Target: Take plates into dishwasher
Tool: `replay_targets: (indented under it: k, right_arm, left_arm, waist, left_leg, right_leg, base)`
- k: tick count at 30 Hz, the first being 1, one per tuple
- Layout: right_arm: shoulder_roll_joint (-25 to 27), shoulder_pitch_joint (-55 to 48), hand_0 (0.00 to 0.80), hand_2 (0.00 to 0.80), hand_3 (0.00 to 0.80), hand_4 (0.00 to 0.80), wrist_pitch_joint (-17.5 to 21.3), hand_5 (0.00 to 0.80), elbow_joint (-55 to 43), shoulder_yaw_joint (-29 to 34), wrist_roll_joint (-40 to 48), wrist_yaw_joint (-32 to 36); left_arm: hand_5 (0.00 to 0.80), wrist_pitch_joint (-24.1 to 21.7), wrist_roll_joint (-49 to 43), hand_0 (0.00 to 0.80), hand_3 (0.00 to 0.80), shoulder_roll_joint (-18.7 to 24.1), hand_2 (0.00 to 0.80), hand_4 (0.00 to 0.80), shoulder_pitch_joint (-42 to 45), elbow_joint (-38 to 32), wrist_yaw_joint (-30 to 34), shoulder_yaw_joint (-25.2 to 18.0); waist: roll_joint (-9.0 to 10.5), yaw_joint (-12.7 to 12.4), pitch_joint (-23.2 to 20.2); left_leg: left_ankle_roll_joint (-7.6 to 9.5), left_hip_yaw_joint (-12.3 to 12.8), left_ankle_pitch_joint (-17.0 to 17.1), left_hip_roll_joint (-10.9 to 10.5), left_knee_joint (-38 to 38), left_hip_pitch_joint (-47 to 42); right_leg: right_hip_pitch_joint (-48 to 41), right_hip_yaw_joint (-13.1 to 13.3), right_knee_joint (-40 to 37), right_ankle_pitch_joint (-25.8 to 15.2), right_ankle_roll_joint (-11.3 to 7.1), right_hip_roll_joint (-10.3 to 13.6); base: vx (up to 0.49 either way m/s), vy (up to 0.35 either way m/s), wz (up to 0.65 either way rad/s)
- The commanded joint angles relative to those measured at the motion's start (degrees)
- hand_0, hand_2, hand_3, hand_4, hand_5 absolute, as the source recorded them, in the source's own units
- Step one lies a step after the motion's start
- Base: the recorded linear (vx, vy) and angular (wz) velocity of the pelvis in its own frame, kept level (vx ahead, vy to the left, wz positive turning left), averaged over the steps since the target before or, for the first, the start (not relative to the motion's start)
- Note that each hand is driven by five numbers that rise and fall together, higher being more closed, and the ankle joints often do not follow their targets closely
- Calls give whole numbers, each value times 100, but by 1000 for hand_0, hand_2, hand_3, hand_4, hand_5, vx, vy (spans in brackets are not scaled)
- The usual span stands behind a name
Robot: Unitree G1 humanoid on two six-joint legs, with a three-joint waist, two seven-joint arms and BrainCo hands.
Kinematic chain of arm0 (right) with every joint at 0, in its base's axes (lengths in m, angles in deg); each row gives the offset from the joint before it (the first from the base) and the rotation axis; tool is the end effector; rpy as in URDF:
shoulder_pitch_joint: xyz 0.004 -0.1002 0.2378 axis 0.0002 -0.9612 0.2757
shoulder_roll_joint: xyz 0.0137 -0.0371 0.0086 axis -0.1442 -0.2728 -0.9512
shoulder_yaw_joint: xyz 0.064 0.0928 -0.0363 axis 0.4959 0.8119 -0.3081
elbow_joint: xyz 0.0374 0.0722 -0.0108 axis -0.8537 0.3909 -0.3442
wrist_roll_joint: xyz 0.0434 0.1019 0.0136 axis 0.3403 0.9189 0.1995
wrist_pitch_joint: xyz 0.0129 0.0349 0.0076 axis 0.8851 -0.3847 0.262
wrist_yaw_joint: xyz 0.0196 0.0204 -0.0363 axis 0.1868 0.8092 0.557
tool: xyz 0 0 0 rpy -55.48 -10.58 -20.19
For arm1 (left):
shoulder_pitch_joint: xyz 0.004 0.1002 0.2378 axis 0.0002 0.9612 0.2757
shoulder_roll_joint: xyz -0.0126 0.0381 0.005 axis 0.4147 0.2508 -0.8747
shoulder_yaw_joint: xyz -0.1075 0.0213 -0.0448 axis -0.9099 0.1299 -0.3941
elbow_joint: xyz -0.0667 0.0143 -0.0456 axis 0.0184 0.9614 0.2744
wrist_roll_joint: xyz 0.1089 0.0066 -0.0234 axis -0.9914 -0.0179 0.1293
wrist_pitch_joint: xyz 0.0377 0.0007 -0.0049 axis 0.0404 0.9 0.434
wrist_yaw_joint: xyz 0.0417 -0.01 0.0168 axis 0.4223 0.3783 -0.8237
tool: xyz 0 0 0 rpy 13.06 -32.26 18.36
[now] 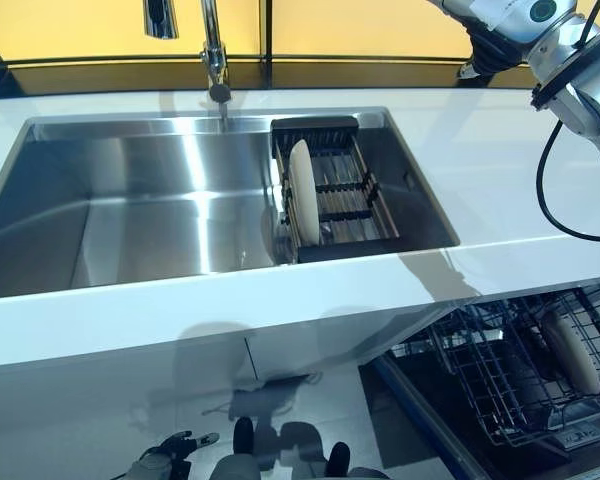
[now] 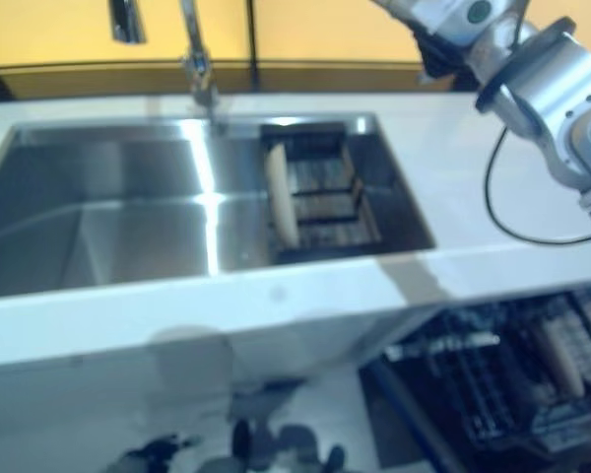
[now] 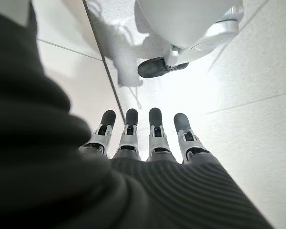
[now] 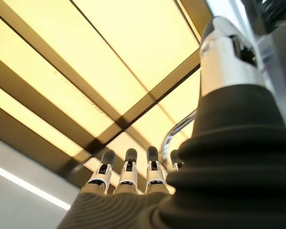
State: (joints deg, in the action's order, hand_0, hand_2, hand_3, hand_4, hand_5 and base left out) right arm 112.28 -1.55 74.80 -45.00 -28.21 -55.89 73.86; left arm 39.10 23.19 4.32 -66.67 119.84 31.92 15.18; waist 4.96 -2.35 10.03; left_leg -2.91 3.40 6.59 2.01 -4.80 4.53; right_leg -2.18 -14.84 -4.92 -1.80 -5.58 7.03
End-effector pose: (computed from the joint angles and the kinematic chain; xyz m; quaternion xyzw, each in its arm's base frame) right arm 0.3064 -0.2176 0.3574 -0.8610 -0.3770 -0.0974 0.3271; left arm 0.1030 0.2594 -0.1220 0.1191 0.5640 0.0339 0.8164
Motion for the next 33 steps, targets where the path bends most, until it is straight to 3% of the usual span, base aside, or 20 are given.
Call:
replay_targets:
  k: [1, 9, 33]
  right_arm:
    - [387, 285, 0, 0, 0, 0, 122, 0, -261, -199, -374, -77]
    - [303, 39, 0, 0, 0, 0, 360, 0, -379, -55, -461, -282]
    - [40, 154, 0, 0, 0, 0, 272, 0, -713, -127, 124, -222]
  left_arm:
    - [0, -84, 172, 0, 0, 138, 0, 0, -226, 159, -2, -62]
    - [0, -149, 269, 0, 0, 168, 0, 0, -316, 127, 49, -124]
    - [0, -302, 597, 0, 0, 141, 0, 0, -335, 166, -83, -268]
  waist:
    - [52, -103, 282]
    - [88, -143, 511]
    - [201, -267, 729]
  left_leg:
    - [196, -140, -546, -286, -20, -381]
    - [185, -49, -531, -242, -20, -285]
    - [164, -104, -467, -289, -20, 31]
  right_leg:
    - [406, 430, 129, -310, -171, -311]
    - [490, 275, 147, -369, -222, -257]
    - [658, 165, 62, -417, -270, -209]
  base:
    - [-46, -6, 14]
    - [-31, -7, 2]
    - [-32, 17, 0]
